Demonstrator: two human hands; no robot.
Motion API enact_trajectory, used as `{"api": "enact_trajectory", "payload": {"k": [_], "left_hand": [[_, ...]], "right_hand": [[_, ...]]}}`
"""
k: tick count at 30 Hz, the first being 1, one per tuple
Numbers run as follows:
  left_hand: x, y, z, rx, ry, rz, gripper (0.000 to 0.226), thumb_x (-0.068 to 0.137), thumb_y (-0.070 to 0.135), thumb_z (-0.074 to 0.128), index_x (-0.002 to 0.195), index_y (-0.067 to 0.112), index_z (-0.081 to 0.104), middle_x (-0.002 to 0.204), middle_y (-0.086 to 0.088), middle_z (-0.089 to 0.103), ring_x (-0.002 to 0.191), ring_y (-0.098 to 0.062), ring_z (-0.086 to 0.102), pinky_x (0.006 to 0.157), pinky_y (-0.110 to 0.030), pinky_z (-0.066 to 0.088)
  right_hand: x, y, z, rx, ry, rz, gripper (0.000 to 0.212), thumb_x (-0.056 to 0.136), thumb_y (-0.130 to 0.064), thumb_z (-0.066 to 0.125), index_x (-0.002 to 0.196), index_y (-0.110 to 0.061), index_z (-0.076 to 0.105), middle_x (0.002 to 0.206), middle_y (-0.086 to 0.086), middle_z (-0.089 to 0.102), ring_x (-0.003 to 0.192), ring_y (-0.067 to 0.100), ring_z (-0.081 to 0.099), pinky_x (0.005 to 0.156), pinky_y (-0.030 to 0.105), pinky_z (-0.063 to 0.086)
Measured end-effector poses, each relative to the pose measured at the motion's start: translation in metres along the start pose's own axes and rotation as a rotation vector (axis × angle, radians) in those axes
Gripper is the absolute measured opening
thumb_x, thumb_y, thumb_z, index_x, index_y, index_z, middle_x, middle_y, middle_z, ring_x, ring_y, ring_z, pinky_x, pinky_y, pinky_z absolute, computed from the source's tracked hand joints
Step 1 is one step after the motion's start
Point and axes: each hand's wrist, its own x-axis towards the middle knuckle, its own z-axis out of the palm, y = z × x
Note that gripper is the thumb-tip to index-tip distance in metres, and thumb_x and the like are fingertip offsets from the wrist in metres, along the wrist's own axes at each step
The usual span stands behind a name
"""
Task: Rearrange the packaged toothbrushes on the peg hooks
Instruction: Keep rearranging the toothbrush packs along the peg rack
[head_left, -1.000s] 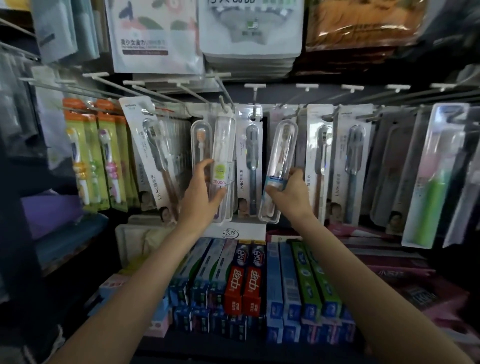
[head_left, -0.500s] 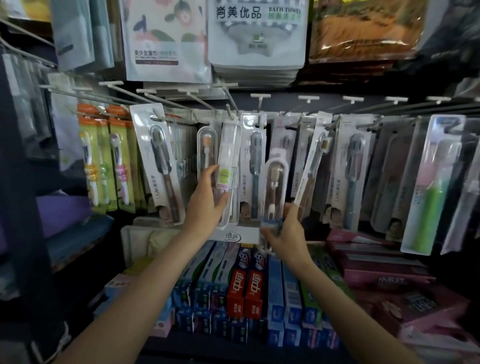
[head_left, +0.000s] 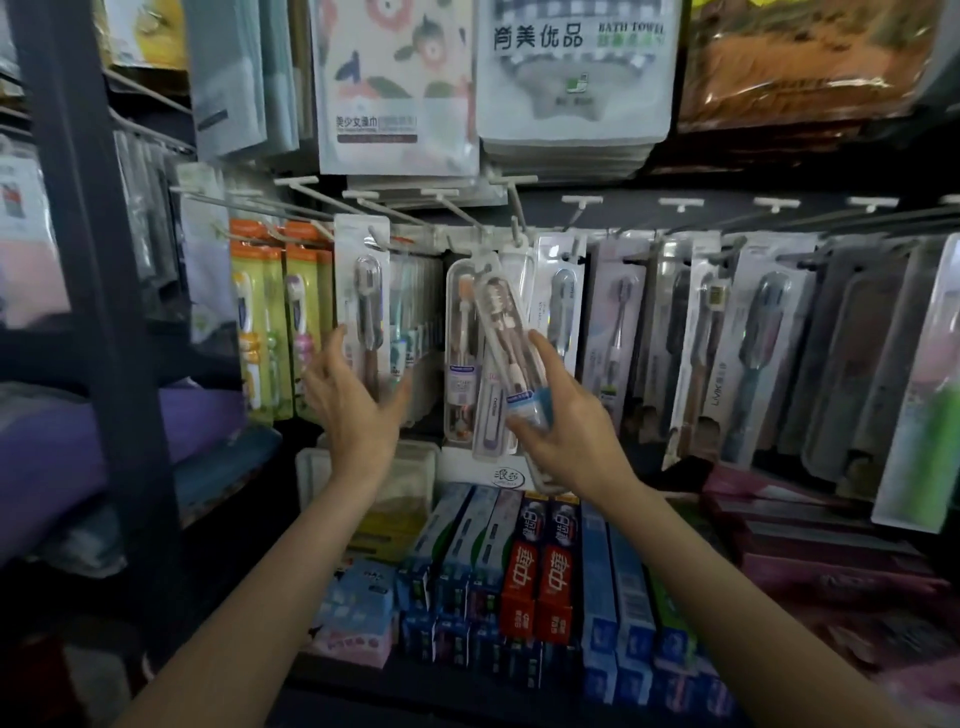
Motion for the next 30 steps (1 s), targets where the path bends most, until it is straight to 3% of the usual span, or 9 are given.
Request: {"api": "enact_trajectory", "payload": {"k": [3, 5, 8, 12, 15, 18, 23, 30], "left_hand": [[0.01, -0.013, 0.003, -0.008, -0.038, -0.037, 0.085, 0.08, 0.023, 0.07, 0.144, 0.015, 0.016, 0.148, -0.011, 0.024, 0.137, -0.026, 0.023, 0.109, -0.04, 0.025], [0.015, -0.019, 0.005, -0.02, -0.07, -0.039, 0.086, 0.08, 0.024, 0.07, 0.145, 0.016, 0.015, 0.148, -0.01, 0.029, 0.136, -0.025, 0.028, 0.11, -0.043, 0.028], [0.018, -0.024, 0.008, -0.022, -0.102, -0.024, 0.082, 0.079, 0.028, 0.071, 0.143, 0.018, 0.021, 0.141, -0.011, 0.04, 0.128, -0.026, 0.04, 0.101, -0.05, 0.039], [0.017, -0.031, 0.006, -0.025, -0.098, 0.038, 0.075, 0.077, 0.027, 0.072, 0.138, 0.022, 0.028, 0.137, -0.009, 0.042, 0.123, -0.026, 0.044, 0.096, -0.051, 0.042], [0.018, -0.034, 0.005, -0.036, -0.095, 0.047, 0.073, 0.078, 0.024, 0.072, 0.137, 0.026, 0.028, 0.142, -0.009, 0.037, 0.126, -0.027, 0.04, 0.098, -0.052, 0.04], [0.016, -0.034, 0.006, -0.039, -0.089, 0.055, 0.072, 0.077, 0.024, 0.072, 0.134, 0.032, 0.027, 0.142, -0.011, 0.035, 0.127, -0.029, 0.039, 0.099, -0.053, 0.039], [0.017, -0.033, 0.004, -0.045, -0.096, 0.018, 0.072, 0.076, 0.027, 0.072, 0.13, 0.039, 0.025, 0.137, -0.012, 0.04, 0.124, -0.031, 0.042, 0.096, -0.055, 0.041], [0.013, -0.029, -0.006, 0.029, -0.096, 0.077, 0.075, 0.076, 0.02, 0.073, 0.137, 0.022, 0.03, 0.133, -0.011, 0.043, 0.123, -0.029, 0.04, 0.098, -0.052, 0.038]], "right_hand": [[0.011, -0.007, 0.001, 0.064, 0.033, 0.039, 0.084, 0.086, -0.024, 0.063, 0.148, -0.027, 0.007, 0.079, -0.008, 0.038, 0.052, 0.0, 0.035, 0.048, 0.02, 0.031], [0.02, -0.013, 0.003, 0.098, 0.043, 0.06, 0.084, 0.085, -0.025, 0.065, 0.148, -0.025, 0.009, 0.076, -0.006, 0.043, 0.052, 0.002, 0.039, 0.049, 0.021, 0.033], [0.03, -0.022, 0.009, 0.146, 0.018, 0.096, 0.083, 0.084, -0.024, 0.066, 0.147, -0.025, 0.012, 0.067, -0.003, 0.049, 0.052, 0.009, 0.045, 0.048, 0.021, 0.035], [0.032, -0.023, 0.011, 0.122, -0.039, 0.103, 0.084, 0.087, -0.023, 0.063, 0.148, -0.026, 0.005, 0.063, -0.006, 0.042, 0.051, 0.007, 0.041, 0.047, 0.016, 0.03], [0.033, -0.021, 0.006, 0.042, -0.065, 0.08, 0.085, 0.087, -0.022, 0.062, 0.149, -0.026, 0.004, 0.093, 0.004, 0.058, 0.065, 0.011, 0.047, 0.058, 0.021, 0.037], [0.035, -0.018, 0.002, -0.031, -0.079, 0.043, 0.084, 0.087, -0.02, 0.061, 0.149, -0.024, 0.003, 0.128, 0.011, 0.051, 0.084, 0.019, 0.054, 0.068, 0.029, 0.044], [0.04, -0.014, -0.005, -0.118, -0.135, 0.024, 0.084, 0.089, -0.02, 0.059, 0.149, -0.023, -0.001, 0.132, 0.011, 0.049, 0.1, 0.025, 0.055, 0.068, 0.027, 0.039], [0.031, -0.025, 0.021, -0.147, -0.118, 0.038, 0.091, 0.09, -0.025, 0.058, 0.147, -0.022, -0.012, 0.147, 0.012, 0.031, 0.104, 0.031, 0.058, 0.078, 0.038, 0.048]]}}
